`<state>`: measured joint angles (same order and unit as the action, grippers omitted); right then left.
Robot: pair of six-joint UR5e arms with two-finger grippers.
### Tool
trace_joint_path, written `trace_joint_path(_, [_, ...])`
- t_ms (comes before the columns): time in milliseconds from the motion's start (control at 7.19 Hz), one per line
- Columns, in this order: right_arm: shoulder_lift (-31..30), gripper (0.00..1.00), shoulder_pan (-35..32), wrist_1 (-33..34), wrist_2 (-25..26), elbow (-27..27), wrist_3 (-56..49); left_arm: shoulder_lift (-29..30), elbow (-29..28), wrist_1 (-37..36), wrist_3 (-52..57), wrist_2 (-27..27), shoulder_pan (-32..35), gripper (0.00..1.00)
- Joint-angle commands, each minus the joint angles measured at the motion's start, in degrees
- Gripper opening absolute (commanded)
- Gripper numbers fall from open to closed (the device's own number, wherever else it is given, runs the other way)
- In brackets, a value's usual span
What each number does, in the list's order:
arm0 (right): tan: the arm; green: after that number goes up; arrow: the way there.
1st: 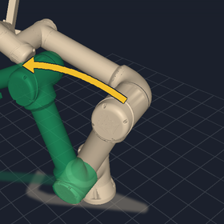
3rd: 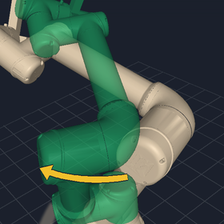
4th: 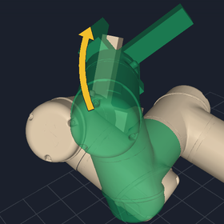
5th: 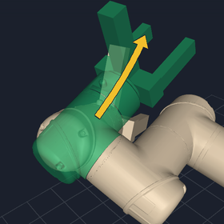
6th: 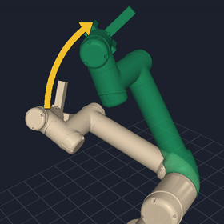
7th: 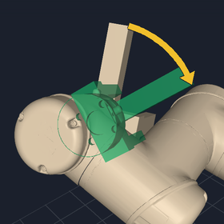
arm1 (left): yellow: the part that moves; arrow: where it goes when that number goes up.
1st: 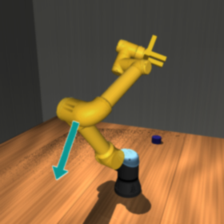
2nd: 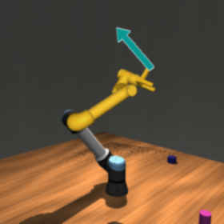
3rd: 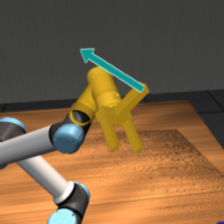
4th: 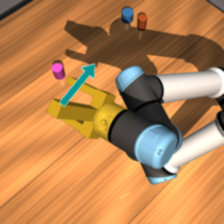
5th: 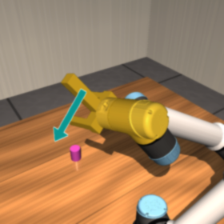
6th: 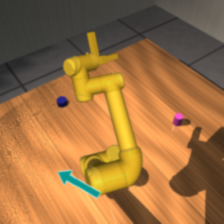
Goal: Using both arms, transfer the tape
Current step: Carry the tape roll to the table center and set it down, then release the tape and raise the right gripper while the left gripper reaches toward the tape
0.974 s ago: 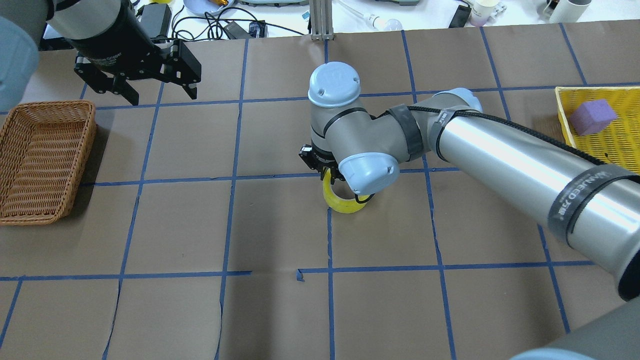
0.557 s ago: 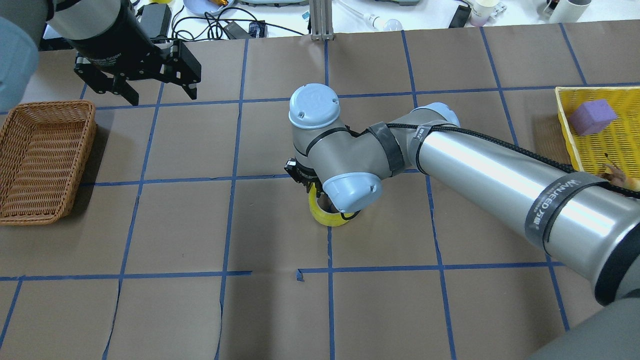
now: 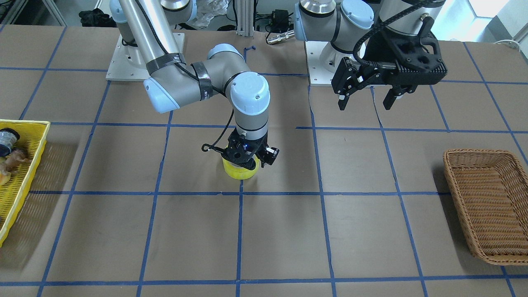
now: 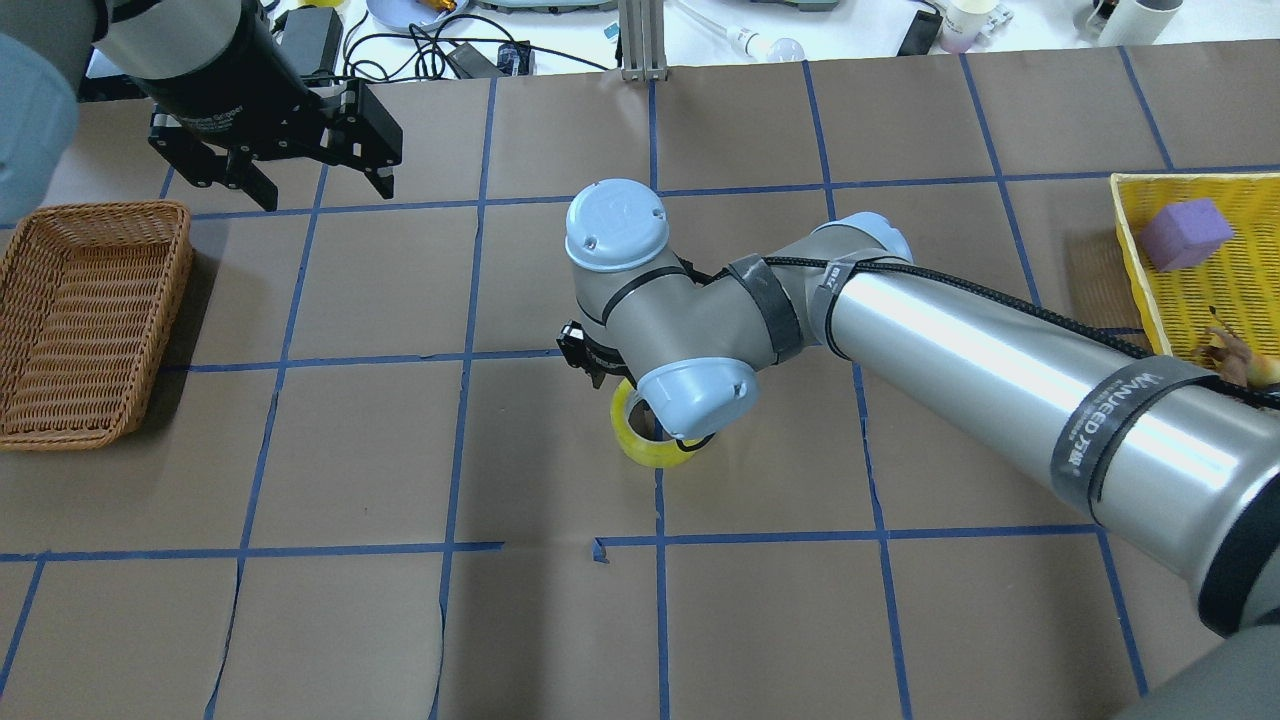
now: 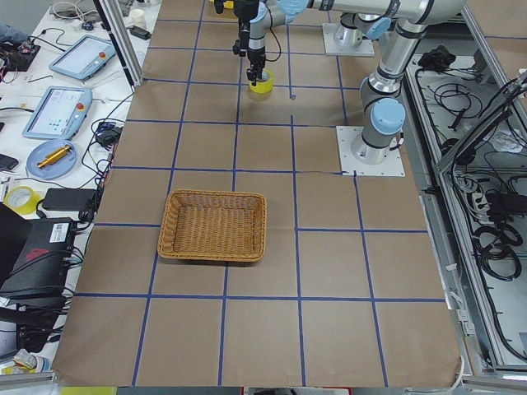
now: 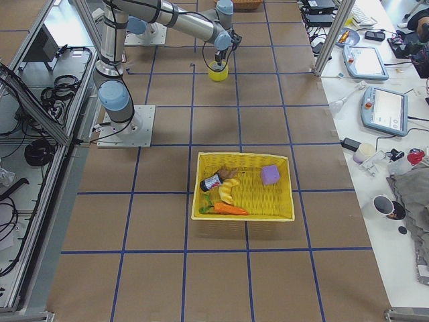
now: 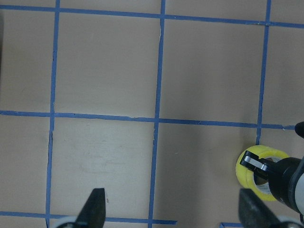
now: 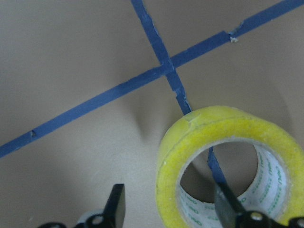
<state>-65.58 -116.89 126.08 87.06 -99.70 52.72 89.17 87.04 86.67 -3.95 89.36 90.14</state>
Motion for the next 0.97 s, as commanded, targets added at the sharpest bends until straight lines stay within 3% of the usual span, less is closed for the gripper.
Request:
trace_joint_path(0, [-4.3,1.0,3.0,-1.0,1.2,2.2,-4.7,0.0,0.1,0.1,0.0,0.0,0.0,1.0])
trace_joint_path(139, [-6.9,1.0,7.0,-4.6,4.4,3.7,-15.1,0.0,0.8,0.0,-0.1,0.0,0.2,1.0])
trace_joint_path(278, [-10.1,1.0,11.5,-6.9,4.5,4.4,-21.8,1.0,0.9,-0.1,0.0,0.0,0.5,1.0])
trace_joint_path(557, [-17.5,1.0,19.1,-17.5,5.3,4.4,-35.8,3.3,2.0,-0.6,-0.2,-0.1,5.2,1.0])
trace_joint_path(835, [-24.4,1.0,25.2,-27.9,6.5,6.8,-42.0,5.2,9.4,-9.3,-4.5,0.1,11.9,1.0])
